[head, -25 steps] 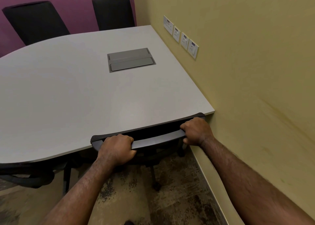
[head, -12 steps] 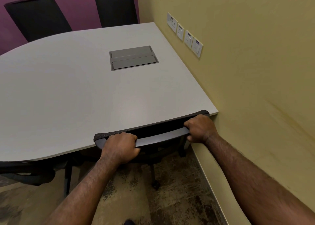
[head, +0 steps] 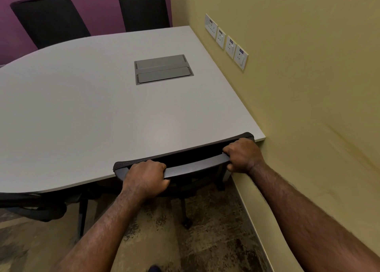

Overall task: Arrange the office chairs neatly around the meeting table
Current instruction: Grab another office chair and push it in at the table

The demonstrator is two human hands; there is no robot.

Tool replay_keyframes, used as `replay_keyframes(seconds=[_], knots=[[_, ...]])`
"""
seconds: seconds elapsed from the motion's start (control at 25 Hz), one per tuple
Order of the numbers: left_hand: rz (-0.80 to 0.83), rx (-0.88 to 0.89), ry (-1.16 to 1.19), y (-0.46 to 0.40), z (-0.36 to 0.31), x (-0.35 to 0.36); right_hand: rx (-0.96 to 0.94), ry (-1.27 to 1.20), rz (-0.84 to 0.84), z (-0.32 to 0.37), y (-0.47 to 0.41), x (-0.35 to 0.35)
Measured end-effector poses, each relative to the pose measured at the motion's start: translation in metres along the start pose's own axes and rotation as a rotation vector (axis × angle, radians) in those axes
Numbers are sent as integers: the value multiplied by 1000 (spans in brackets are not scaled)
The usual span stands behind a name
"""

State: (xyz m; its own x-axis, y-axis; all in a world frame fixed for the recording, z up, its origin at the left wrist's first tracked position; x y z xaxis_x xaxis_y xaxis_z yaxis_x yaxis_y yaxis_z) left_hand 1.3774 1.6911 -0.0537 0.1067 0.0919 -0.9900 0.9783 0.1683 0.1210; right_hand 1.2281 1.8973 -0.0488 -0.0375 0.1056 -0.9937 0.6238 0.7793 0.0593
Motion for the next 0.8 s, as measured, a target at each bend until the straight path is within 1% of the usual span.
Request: replay_keyframes(seconds=[0.32,0.48,0.56,0.72,0.8], knots=[[-3,-31,-15,2,0,-2,18,-40,-6,-1,2,1],[-3,-49,-9,3,-2,-4,18,-62,-35,0,5,0],[8,-56,11,4,-2,-4,0,-87,-83,2,8,-5],[7,-57,74,4,-3,-4,-79,-206,-270,7,20,-17],[-10,-28,103,5,-6,-6,-95,-258,-360,8,25,-22]])
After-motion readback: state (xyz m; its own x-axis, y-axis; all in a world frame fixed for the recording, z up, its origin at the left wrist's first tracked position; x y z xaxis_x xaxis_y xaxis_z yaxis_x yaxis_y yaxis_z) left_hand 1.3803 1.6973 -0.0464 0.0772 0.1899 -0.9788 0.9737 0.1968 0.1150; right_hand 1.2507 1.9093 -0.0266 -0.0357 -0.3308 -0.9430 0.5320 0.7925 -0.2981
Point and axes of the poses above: each hand's wrist, its own y-axis away from the middle knuckle, its own x-axis out of the palm, z = x × y, the point moved 7 cm from there along -y, towards the middle knuckle, and after that the axes turned 1 degree about y, right-handed, at the moved point
